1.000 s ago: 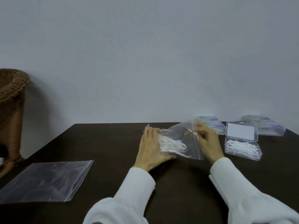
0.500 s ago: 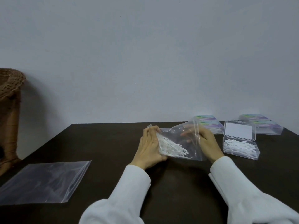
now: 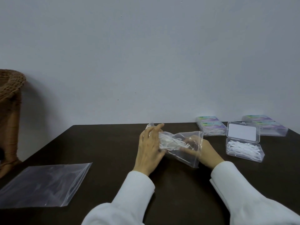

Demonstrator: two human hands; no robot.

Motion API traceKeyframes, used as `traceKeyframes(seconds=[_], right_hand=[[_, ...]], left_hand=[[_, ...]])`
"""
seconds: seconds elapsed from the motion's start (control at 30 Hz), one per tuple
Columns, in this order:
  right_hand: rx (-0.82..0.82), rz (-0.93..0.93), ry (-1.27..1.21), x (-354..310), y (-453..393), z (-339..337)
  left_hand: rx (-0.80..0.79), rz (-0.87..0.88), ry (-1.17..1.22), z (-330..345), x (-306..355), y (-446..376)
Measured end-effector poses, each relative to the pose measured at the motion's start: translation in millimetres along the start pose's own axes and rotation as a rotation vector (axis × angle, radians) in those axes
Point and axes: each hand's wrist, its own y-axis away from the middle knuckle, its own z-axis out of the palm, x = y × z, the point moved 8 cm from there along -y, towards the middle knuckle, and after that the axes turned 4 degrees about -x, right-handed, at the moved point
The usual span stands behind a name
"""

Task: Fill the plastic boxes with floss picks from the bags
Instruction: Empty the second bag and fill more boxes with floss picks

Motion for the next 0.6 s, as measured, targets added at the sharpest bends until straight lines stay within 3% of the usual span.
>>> traceKeyframes(seconds=[0.27, 0.47, 0.6], right_hand=[[0.086, -0.126, -0.103, -1.3, 4.1, -8.3], [0.076, -0.121, -0.024, 1.9, 1.7, -7.2], [0.155, -0.154, 0.073, -0.1, 1.9, -15.2]], left_hand=[[0.022, -0.116, -0.079, -8.2, -19.6, 0.1], [-0.008, -0.148, -0.138, -10.7, -26.3, 1.4], [-0.007, -0.203, -0.2, -12.0, -30.8, 2.5]])
